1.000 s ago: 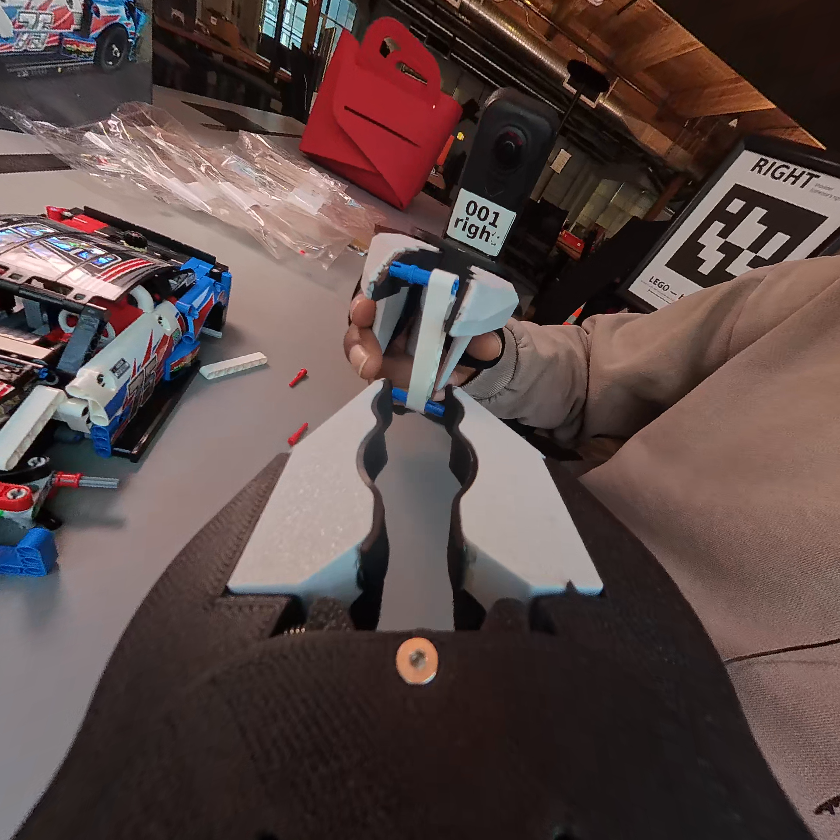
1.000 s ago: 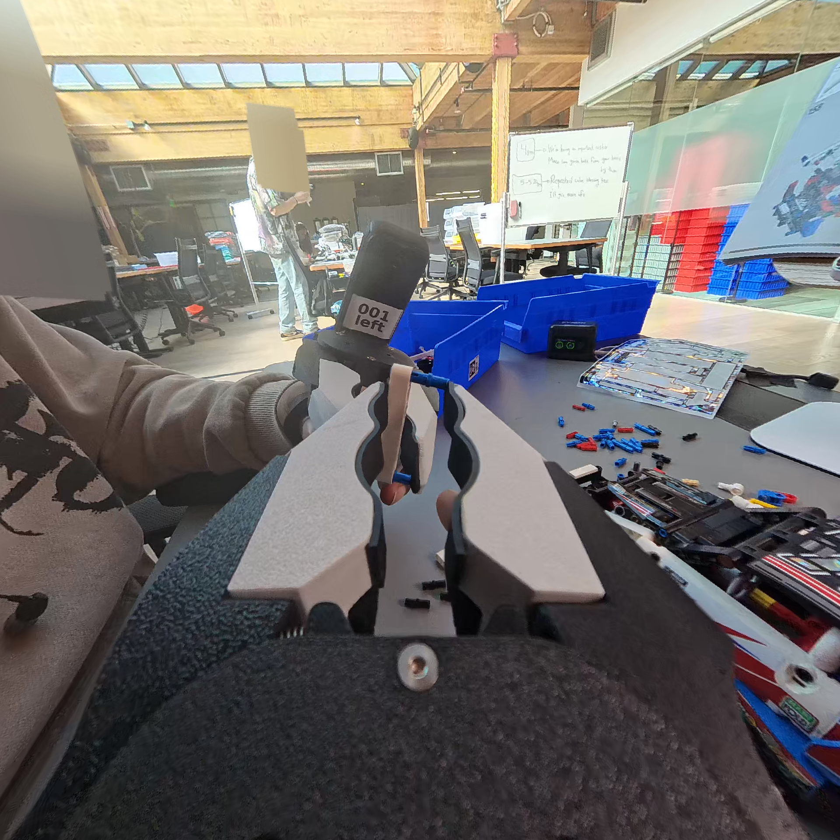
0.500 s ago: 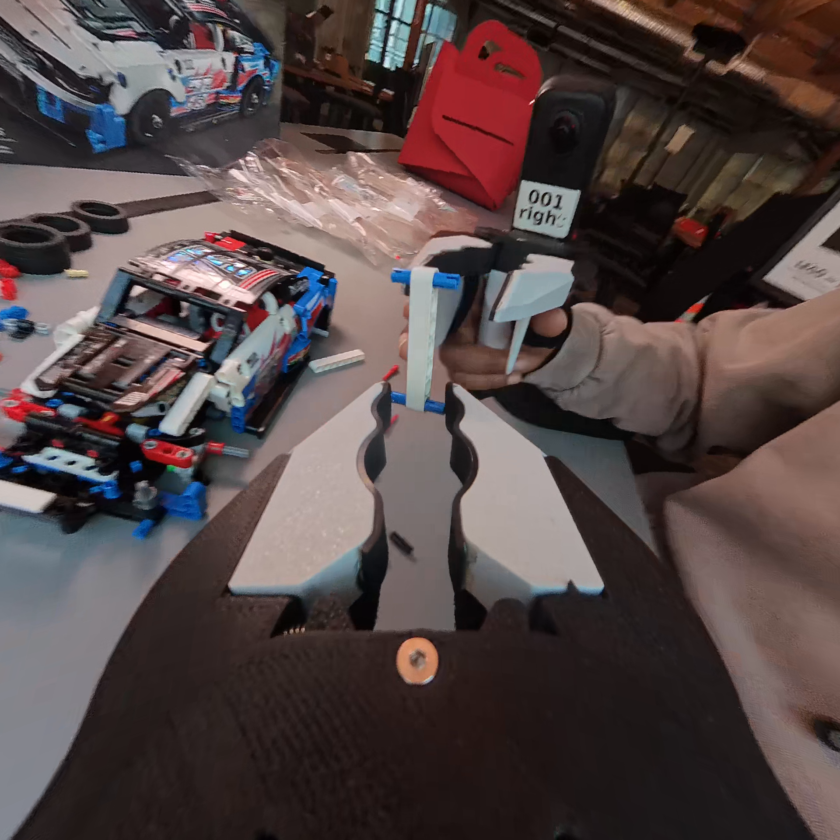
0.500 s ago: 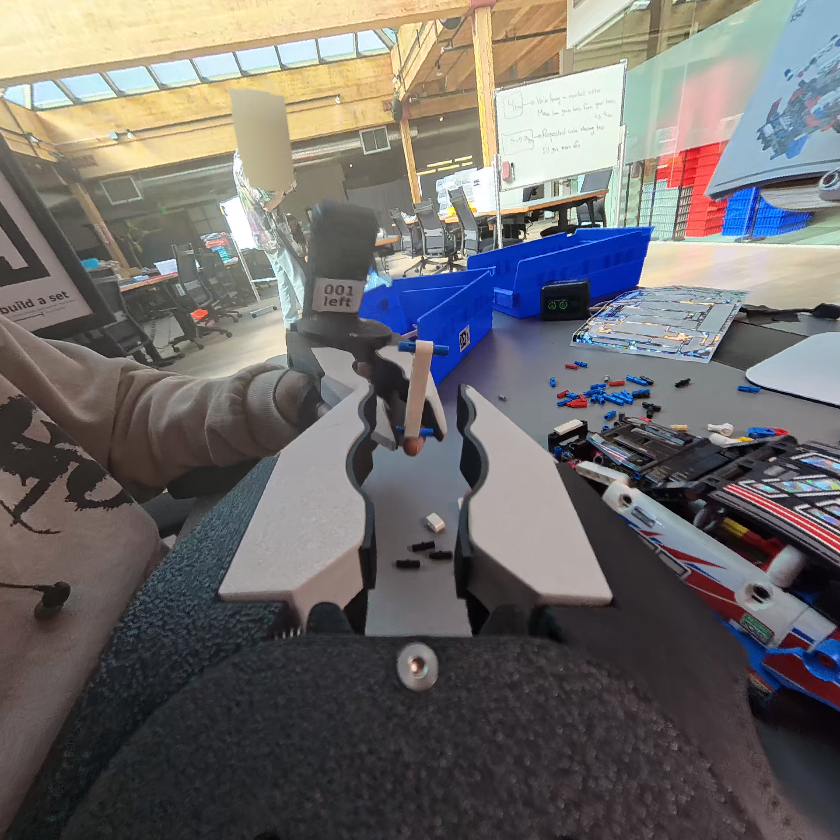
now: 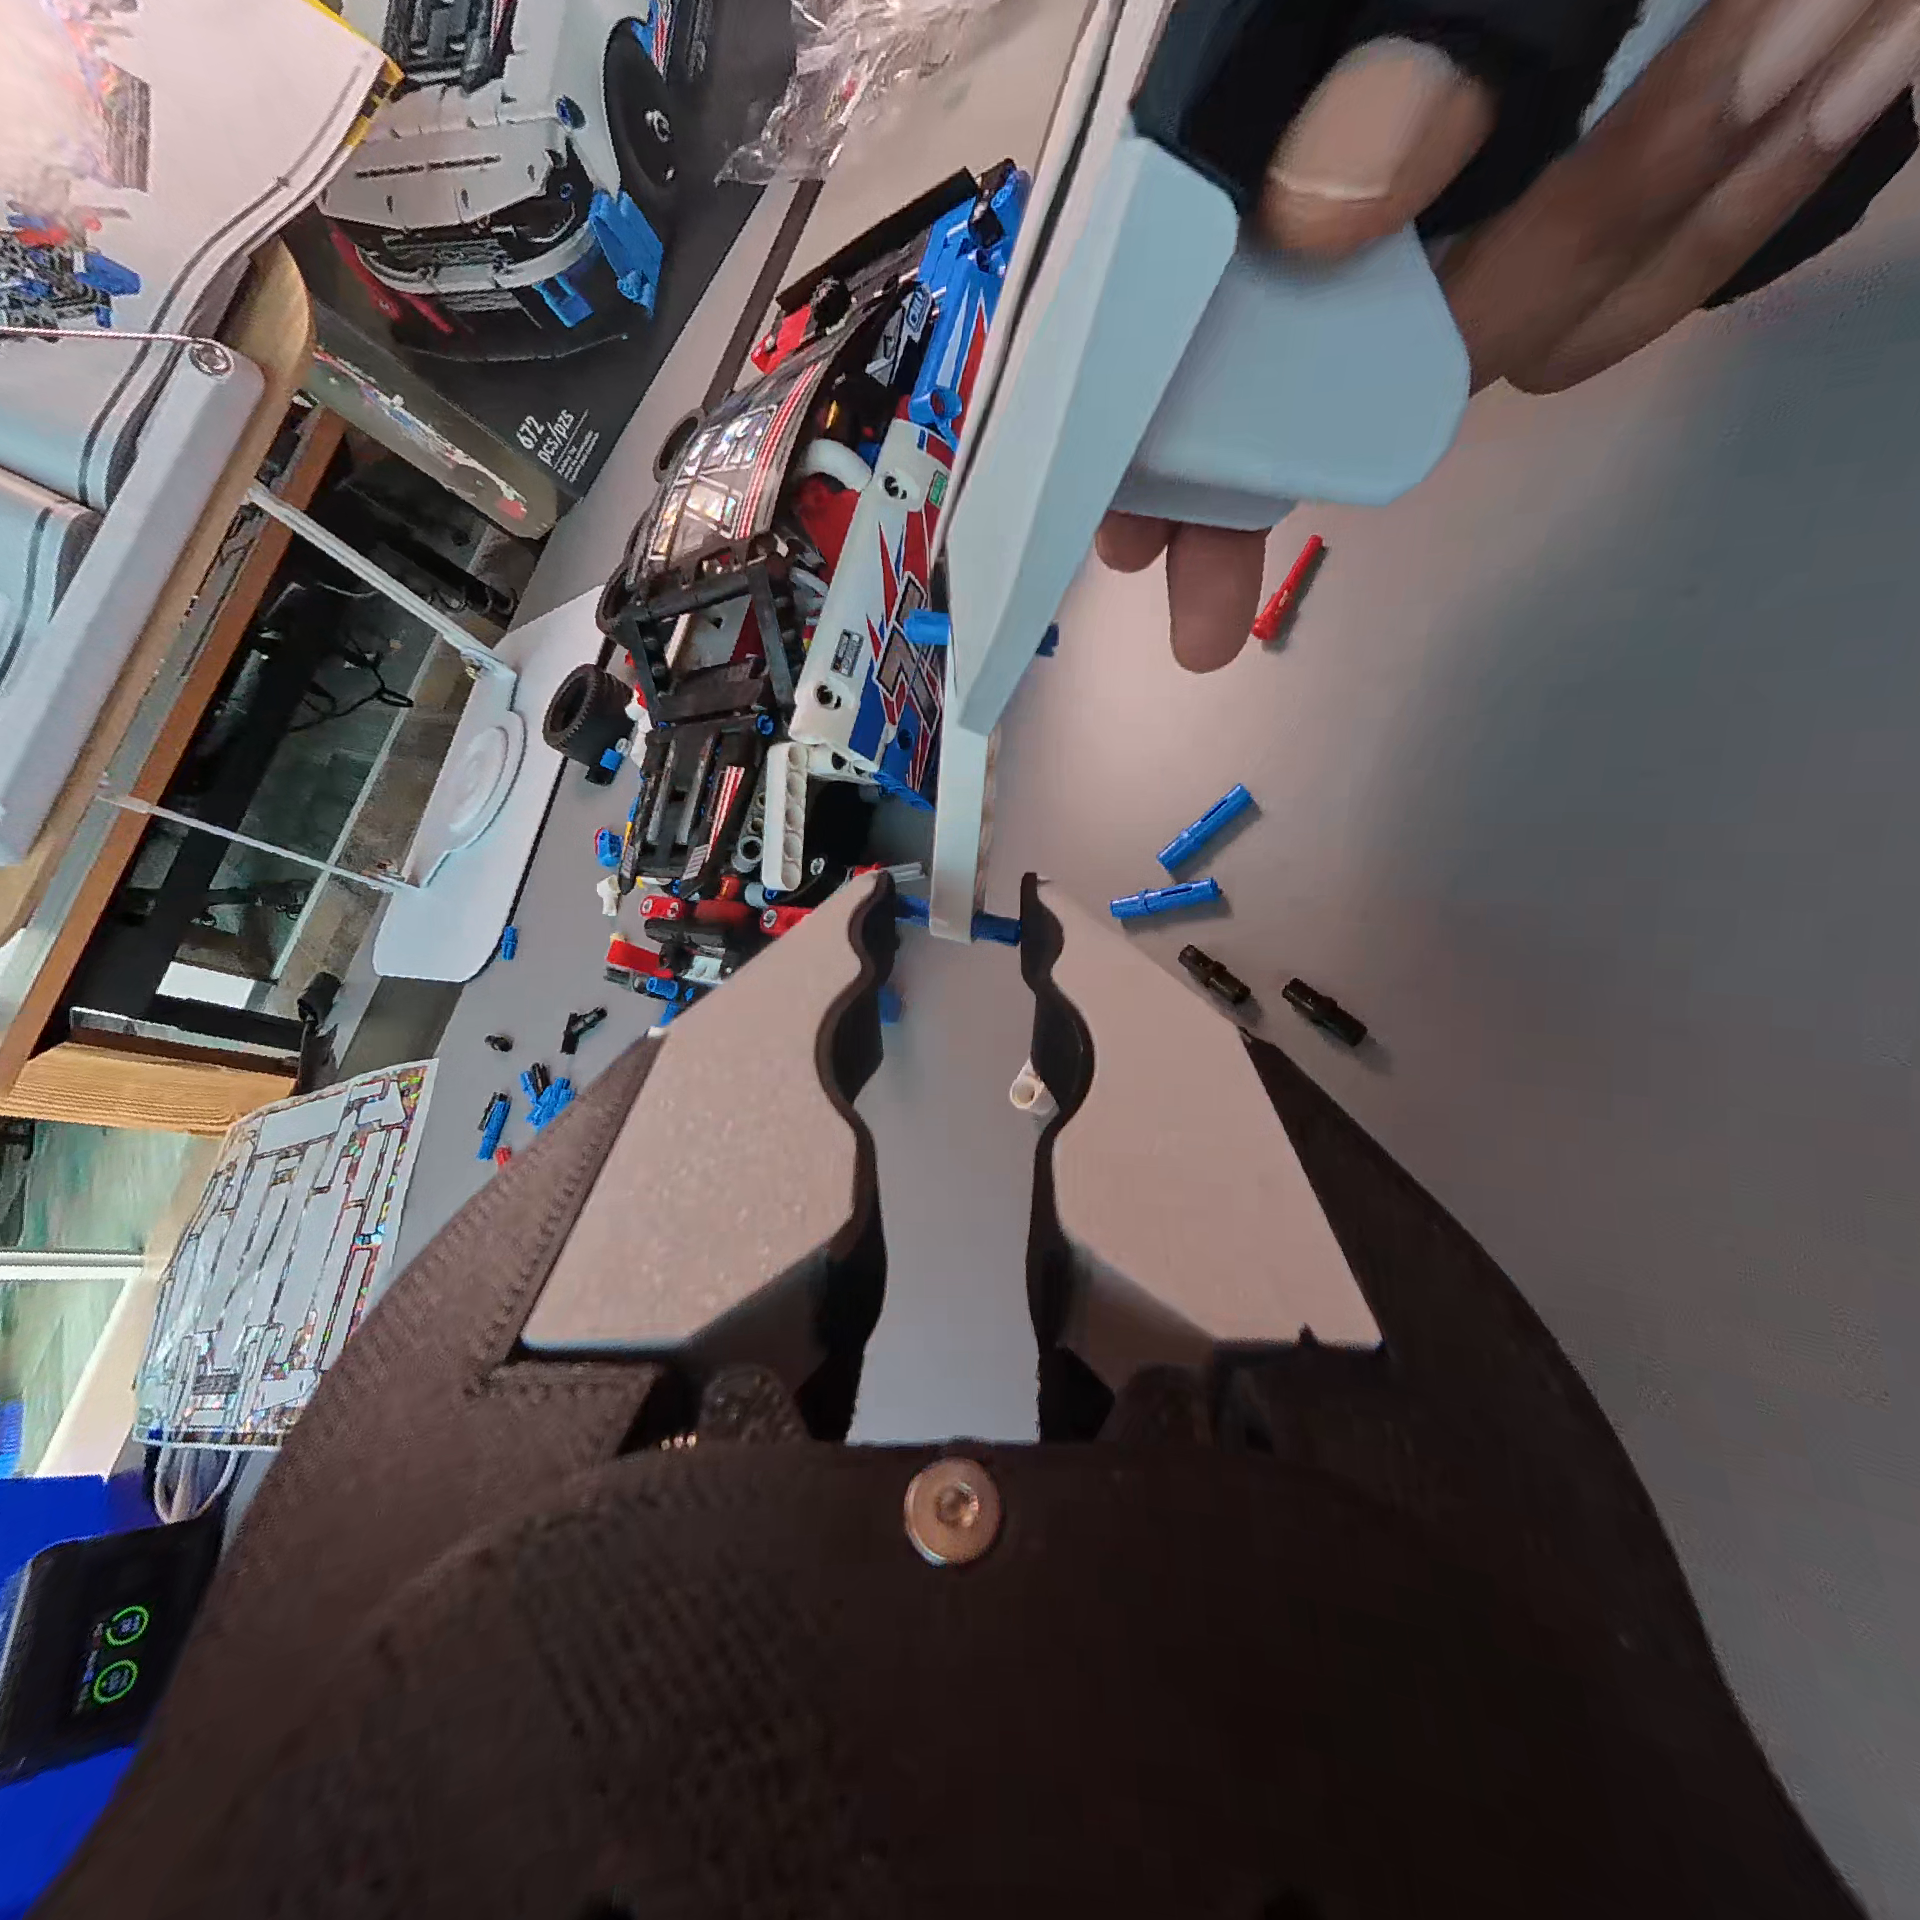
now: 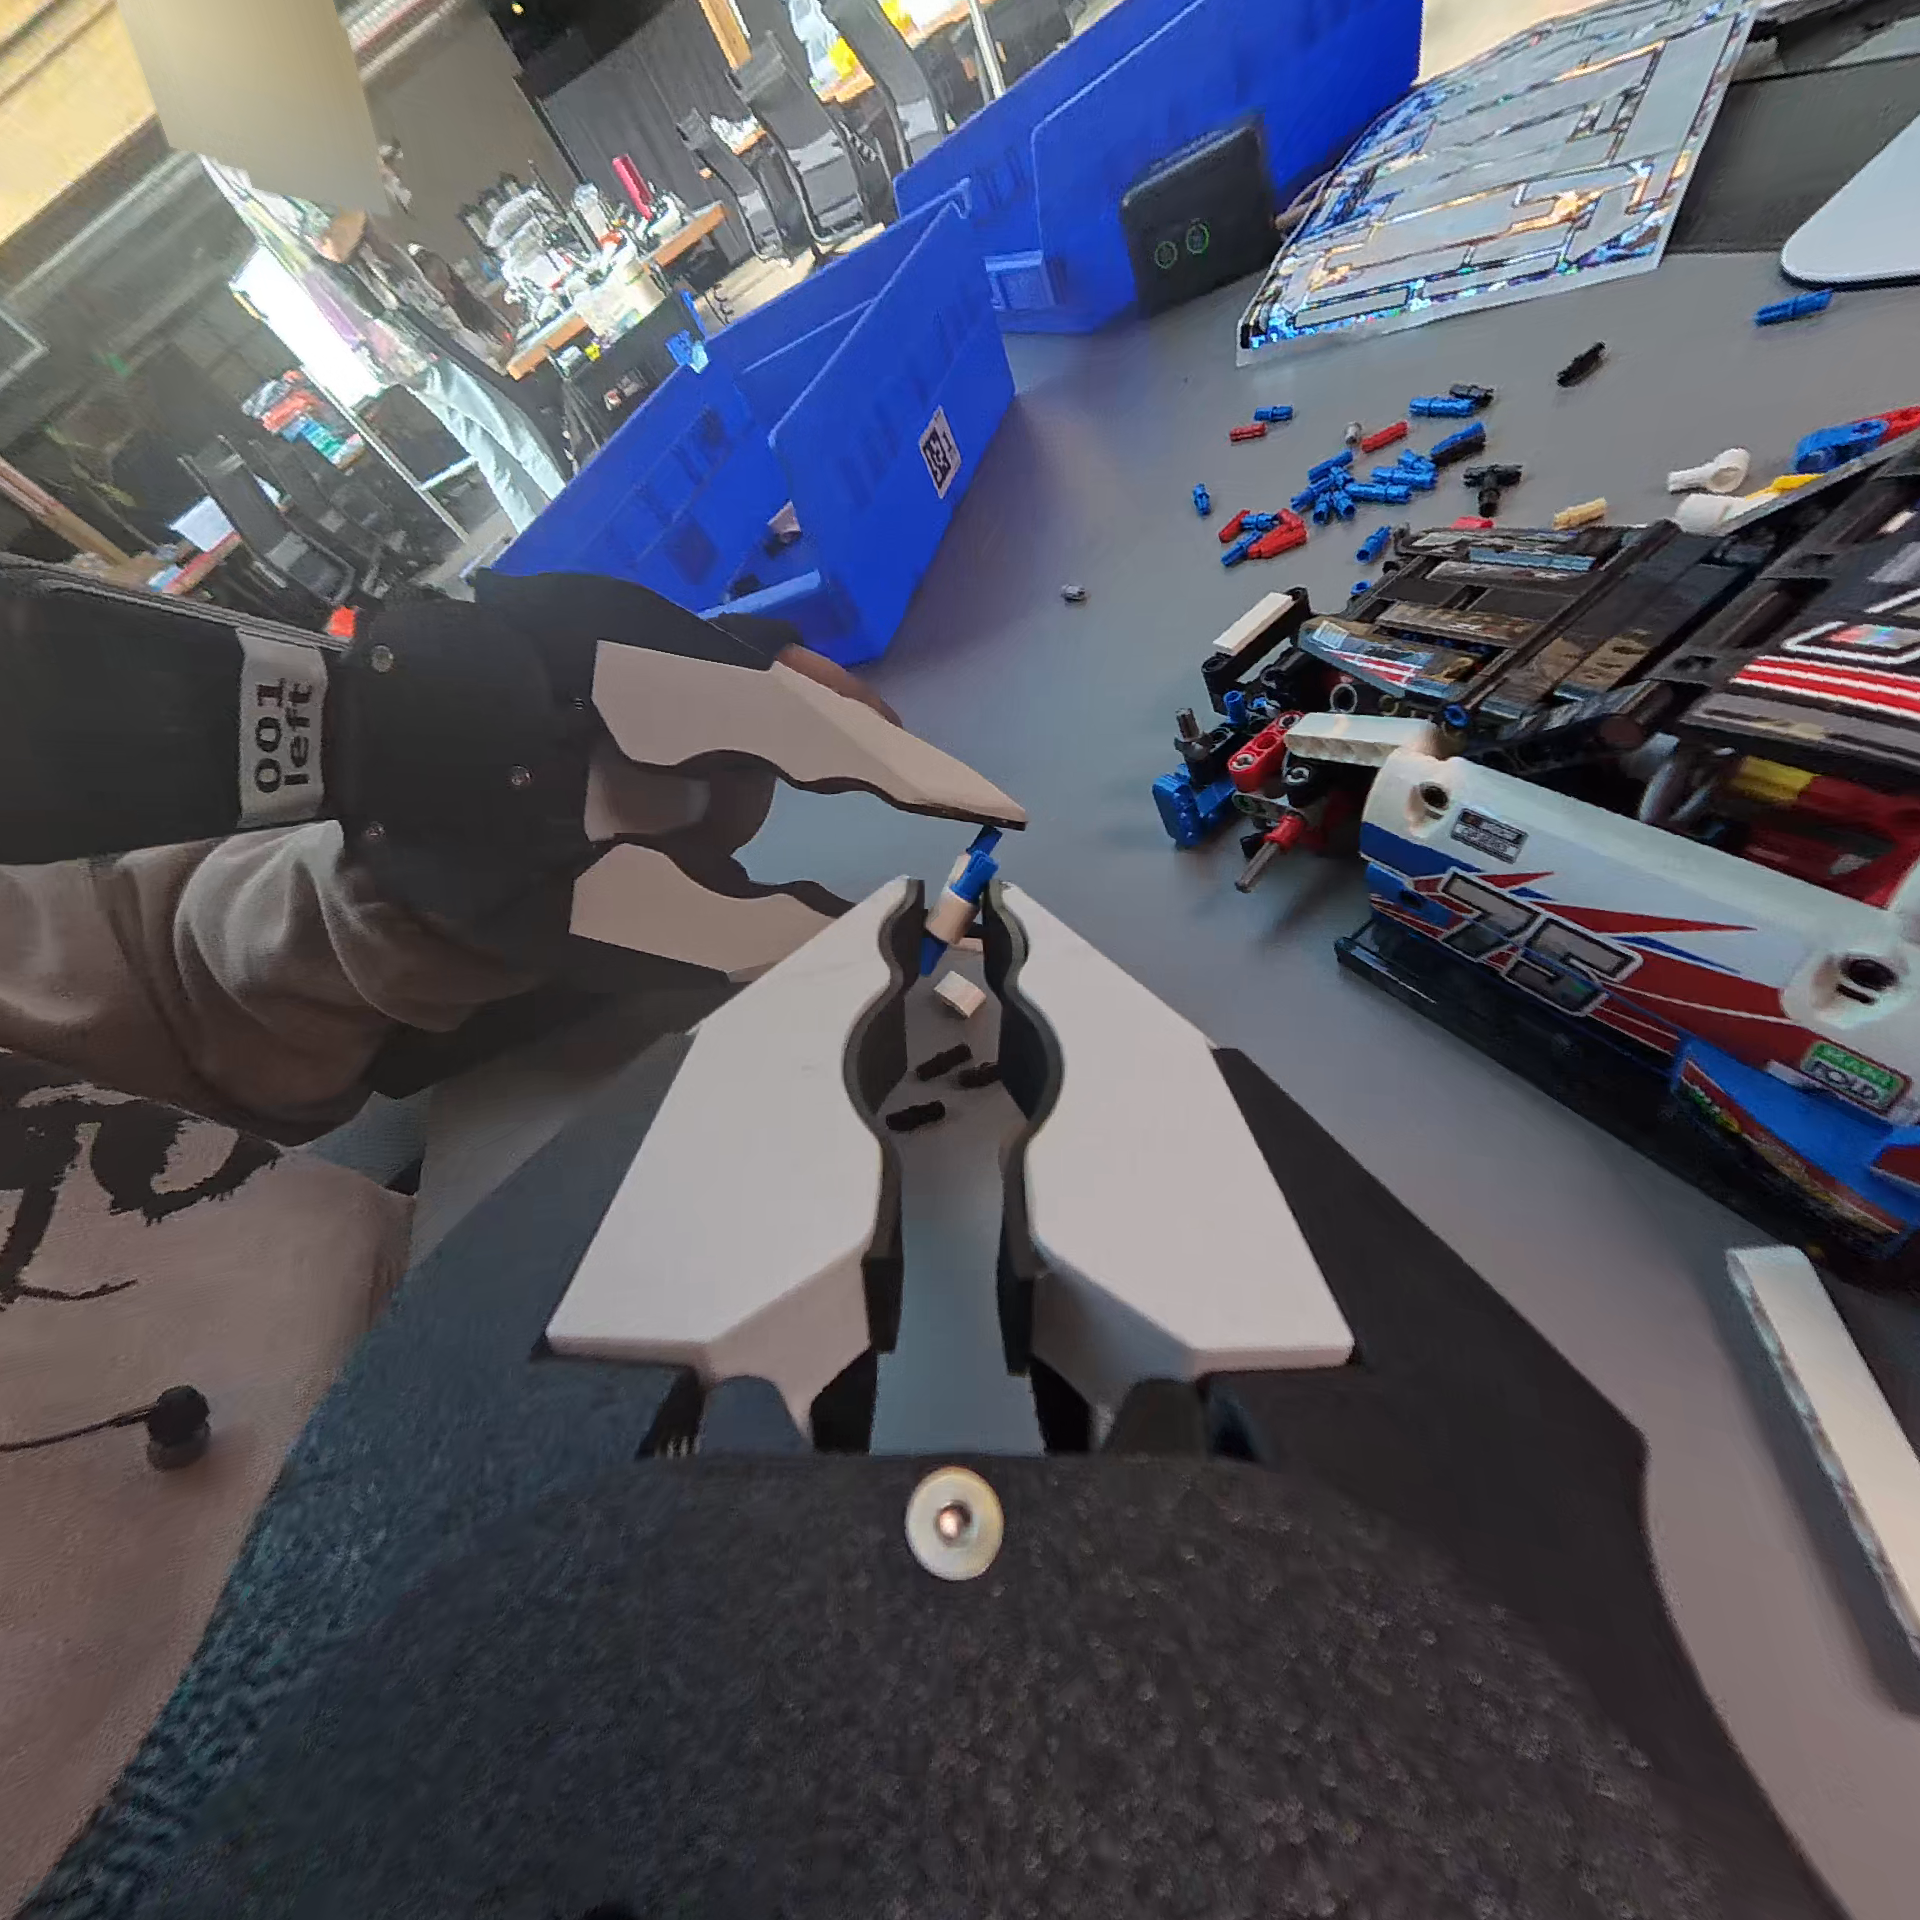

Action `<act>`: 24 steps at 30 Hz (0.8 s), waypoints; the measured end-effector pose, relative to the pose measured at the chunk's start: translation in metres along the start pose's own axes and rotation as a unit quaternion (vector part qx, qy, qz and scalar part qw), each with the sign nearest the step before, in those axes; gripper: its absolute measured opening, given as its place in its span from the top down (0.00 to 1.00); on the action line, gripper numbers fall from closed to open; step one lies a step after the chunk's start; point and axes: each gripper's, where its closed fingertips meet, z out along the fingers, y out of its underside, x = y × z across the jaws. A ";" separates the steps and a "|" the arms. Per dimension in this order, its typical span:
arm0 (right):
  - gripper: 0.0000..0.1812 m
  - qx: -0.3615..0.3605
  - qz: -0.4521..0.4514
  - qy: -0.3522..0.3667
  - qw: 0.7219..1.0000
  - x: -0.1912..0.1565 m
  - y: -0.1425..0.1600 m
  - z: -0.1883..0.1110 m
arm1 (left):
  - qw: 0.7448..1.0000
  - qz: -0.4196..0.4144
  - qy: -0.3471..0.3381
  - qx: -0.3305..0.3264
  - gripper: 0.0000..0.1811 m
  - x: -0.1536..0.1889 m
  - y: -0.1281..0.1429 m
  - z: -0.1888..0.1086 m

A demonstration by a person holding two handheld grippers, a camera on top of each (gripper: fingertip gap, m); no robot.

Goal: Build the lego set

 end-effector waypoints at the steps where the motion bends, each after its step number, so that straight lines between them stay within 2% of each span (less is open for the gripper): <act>1: 0.95 0.003 0.006 -0.011 1.000 -0.001 -0.001 -0.002 | 1.000 -0.008 0.006 0.016 0.88 0.000 -0.003 -0.002; 3: 0.96 0.017 0.022 -0.044 0.999 -0.005 -0.007 -0.011 | 0.993 -0.075 0.043 0.078 0.87 -0.001 -0.018 -0.009; 5: 0.96 0.049 0.042 -0.112 0.992 -0.018 -0.019 -0.024 | 0.964 -0.182 0.116 0.155 0.81 -0.004 -0.037 -0.022; 7: 0.96 0.069 0.074 -0.167 0.981 -0.027 -0.027 -0.037 | 0.906 -0.294 0.216 0.214 0.75 -0.003 -0.053 -0.037; 10: 0.96 0.091 0.071 -0.226 0.967 -0.043 -0.032 -0.049 | 0.813 -0.398 0.331 0.267 0.79 -0.002 -0.068 -0.055; 12: 0.96 0.085 0.054 -0.230 0.968 -0.048 -0.029 -0.048 | 0.771 -0.429 0.374 0.286 0.82 -0.001 -0.075 -0.063; 13: 0.96 0.083 0.045 -0.227 0.969 -0.049 -0.027 -0.046 | 0.758 -0.436 0.388 0.291 0.85 0.001 -0.078 -0.065; 14: 0.96 0.082 0.039 -0.227 0.970 -0.050 -0.026 -0.045 | 0.755 -0.438 0.397 0.285 0.91 0.004 -0.078 -0.066; 15: 0.96 0.080 0.036 -0.229 0.969 -0.051 -0.025 -0.045 | 0.763 -0.436 0.394 0.269 0.96 0.007 -0.075 -0.062; 17: 0.97 0.065 0.022 -0.211 0.975 -0.046 -0.021 -0.043 | 0.776 -0.435 0.391 0.235 0.97 0.014 -0.069 -0.054; 19: 0.95 0.033 -0.027 -0.173 0.984 -0.038 -0.012 -0.041 | 0.766 -0.458 0.402 0.204 0.97 0.018 -0.064 -0.049; 22: 0.83 -0.009 -0.199 -0.085 0.976 -0.025 -0.001 -0.043 | 0.757 -0.478 0.409 0.177 0.97 0.022 -0.057 -0.043; 24: 0.80 -0.017 -0.320 -0.021 0.947 -0.016 -0.001 -0.046 | 0.756 -0.483 0.413 0.154 0.97 0.027 -0.051 -0.038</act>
